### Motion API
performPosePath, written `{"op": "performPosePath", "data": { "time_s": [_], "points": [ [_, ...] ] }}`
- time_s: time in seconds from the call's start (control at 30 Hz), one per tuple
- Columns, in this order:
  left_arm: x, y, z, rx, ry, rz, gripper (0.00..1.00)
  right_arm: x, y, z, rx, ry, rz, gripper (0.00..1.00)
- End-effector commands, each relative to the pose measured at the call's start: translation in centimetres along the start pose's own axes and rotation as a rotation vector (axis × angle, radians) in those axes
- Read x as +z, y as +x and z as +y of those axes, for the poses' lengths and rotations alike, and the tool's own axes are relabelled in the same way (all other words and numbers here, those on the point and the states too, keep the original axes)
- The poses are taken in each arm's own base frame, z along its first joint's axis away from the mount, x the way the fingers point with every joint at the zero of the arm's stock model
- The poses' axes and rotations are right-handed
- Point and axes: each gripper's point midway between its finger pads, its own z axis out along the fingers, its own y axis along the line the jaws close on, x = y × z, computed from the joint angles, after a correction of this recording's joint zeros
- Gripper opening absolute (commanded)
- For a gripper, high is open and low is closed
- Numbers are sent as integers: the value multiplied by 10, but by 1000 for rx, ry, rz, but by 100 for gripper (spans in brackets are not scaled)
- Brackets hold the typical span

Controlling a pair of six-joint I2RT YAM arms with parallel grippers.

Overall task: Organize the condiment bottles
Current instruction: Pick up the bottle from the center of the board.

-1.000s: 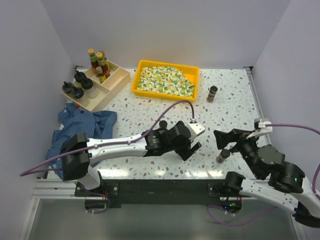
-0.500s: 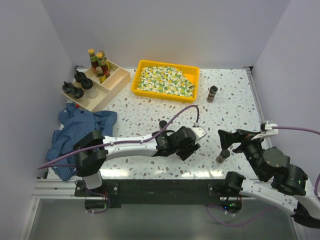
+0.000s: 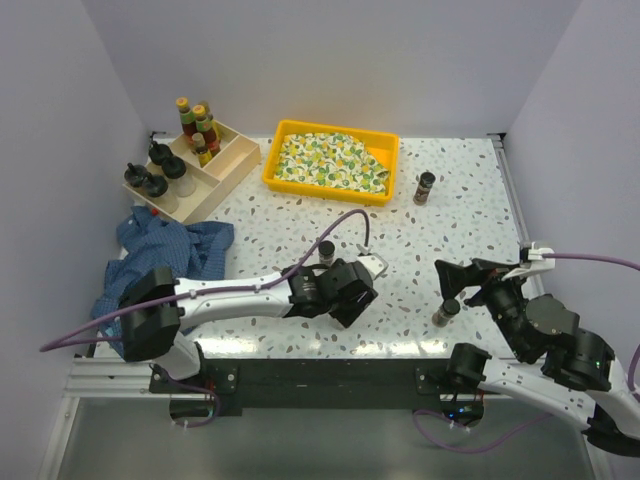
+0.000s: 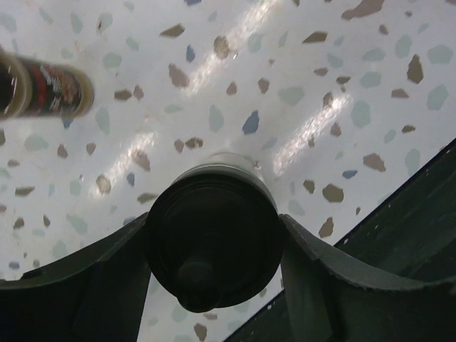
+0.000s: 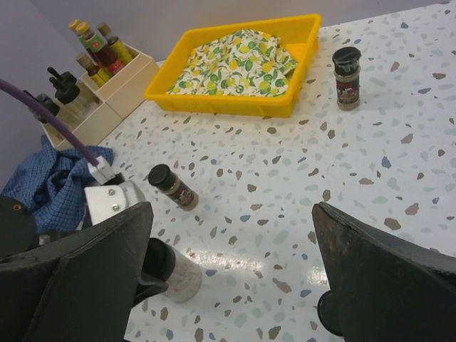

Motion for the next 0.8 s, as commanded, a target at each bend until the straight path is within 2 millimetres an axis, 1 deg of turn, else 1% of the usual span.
{"op": "performPosePath", "data": {
  "time_s": [0.0, 0.1, 0.2, 0.23, 0.27, 0.33, 0.37, 0.4, 0.43, 0.47, 0.5, 0.53, 0.57, 0.63, 0.67, 0.7, 0.73, 0.77],
  "points": [
    [-44, 19, 27, -159, -82, -10, 0, 4, 0, 7, 13, -15, -9, 99],
    [-62, 25, 46, -246, -148, -50, 0, 7, 3, 11, 13, -25, -9, 99],
    [-73, 27, 70, -296, -228, -70, 0, 9, 6, 14, 11, -33, -4, 99],
    [-75, 26, 81, -309, -265, -74, 0, 9, 7, 15, 9, -35, -1, 99],
    [-75, 26, 98, -333, -304, -70, 0, 10, 7, 15, 11, -37, 0, 99],
    [-76, 19, 115, -336, -323, -85, 0, 9, 7, 15, 10, -39, -1, 99],
    [-77, 10, 131, -365, -349, -113, 0, 9, 7, 16, 12, -44, -1, 99],
    [-82, 2, 140, -376, -366, -143, 0, 8, 7, 14, 11, -41, -2, 99],
    [-87, -4, 155, -368, -405, -168, 0, 7, 7, 15, 11, -48, 2, 99],
    [-91, -11, 178, -405, -456, -199, 0, 7, 6, 15, 17, -50, 3, 99],
    [-99, -19, 193, -425, -484, -233, 0, 6, 7, 14, 15, -50, 8, 98],
    [-104, -23, 208, -422, -504, -247, 0, 5, 8, 14, 18, -51, 11, 99],
    [-112, -31, 237, -478, -546, -299, 0, 5, 10, 15, 25, -56, 18, 99],
    [-121, -39, 263, -486, -567, -342, 0, 3, 12, 14, 33, -61, 26, 99],
    [-128, -41, 293, -531, -619, -370, 0, 3, 13, 15, 40, -65, 31, 99],
    [-136, -46, 308, -543, -640, -395, 0, 3, 15, 15, 44, -72, 34, 99],
    [-141, -47, 323, -539, -665, -402, 0, 2, 16, 16, 48, -79, 35, 99],
    [-150, -47, 354, -576, -729, -427, 0, 2, 16, 17, 51, -82, 35, 99]
  ]
}}
